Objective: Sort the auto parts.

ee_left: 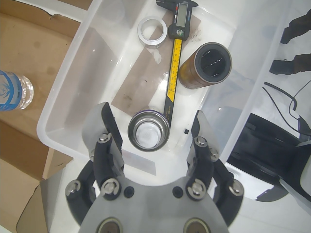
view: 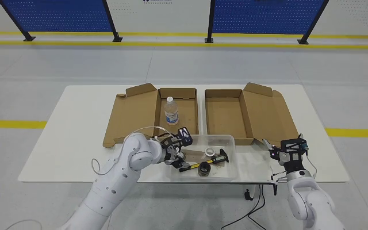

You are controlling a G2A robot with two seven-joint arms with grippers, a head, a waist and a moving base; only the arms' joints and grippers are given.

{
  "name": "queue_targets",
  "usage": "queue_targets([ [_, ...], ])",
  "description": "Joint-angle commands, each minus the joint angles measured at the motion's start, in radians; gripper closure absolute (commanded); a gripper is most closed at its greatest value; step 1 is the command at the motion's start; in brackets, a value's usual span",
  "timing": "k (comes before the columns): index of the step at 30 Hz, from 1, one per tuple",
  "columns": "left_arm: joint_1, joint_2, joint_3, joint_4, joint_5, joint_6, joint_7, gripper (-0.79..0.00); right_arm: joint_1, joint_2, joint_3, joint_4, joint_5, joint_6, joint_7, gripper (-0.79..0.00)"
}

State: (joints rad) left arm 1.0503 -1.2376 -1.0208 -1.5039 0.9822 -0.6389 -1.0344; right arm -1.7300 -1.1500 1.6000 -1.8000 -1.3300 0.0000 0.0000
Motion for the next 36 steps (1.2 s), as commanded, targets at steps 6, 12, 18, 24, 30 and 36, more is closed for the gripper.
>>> queue_targets([
  [6, -0.012, 0.003, 0.022, 0.025, 0.003, 0.002, 0.014, -0.348, 0.0, 0.0, 0.0, 0.0, 0.0, 0.0, 0.0, -0.785],
  [12, -0.018, 0.007, 0.032, 0.029, -0.001, 0.008, 0.025, -0.139, 0.0, 0.0, 0.0, 0.0, 0.0, 0.0, 0.0, -0.785],
  [18, -0.018, 0.012, 0.034, 0.013, -0.002, 0.013, 0.032, 0.0, 0.0, 0.0, 0.0, 0.0, 0.0, 0.0, 0.0, -0.785],
  [24, 0.0, 0.027, -0.007, -0.089, -0.021, 0.034, 0.026, 0.0, 0.0, 0.0, 0.0, 0.0, 0.0, 0.0, 0.0, -0.785],
  [30, 0.052, 0.051, -0.095, -0.278, -0.064, 0.065, -0.028, 0.0, 0.0, 0.0, 0.0, 0.0, 0.0, 0.0, 0.0, -0.785],
  [36, 0.135, 0.079, -0.206, -0.498, -0.14, 0.091, -0.106, 0.0, 0.0, 0.0, 0.0, 0.0, 0.0, 0.0, 0.0, -0.785],
])
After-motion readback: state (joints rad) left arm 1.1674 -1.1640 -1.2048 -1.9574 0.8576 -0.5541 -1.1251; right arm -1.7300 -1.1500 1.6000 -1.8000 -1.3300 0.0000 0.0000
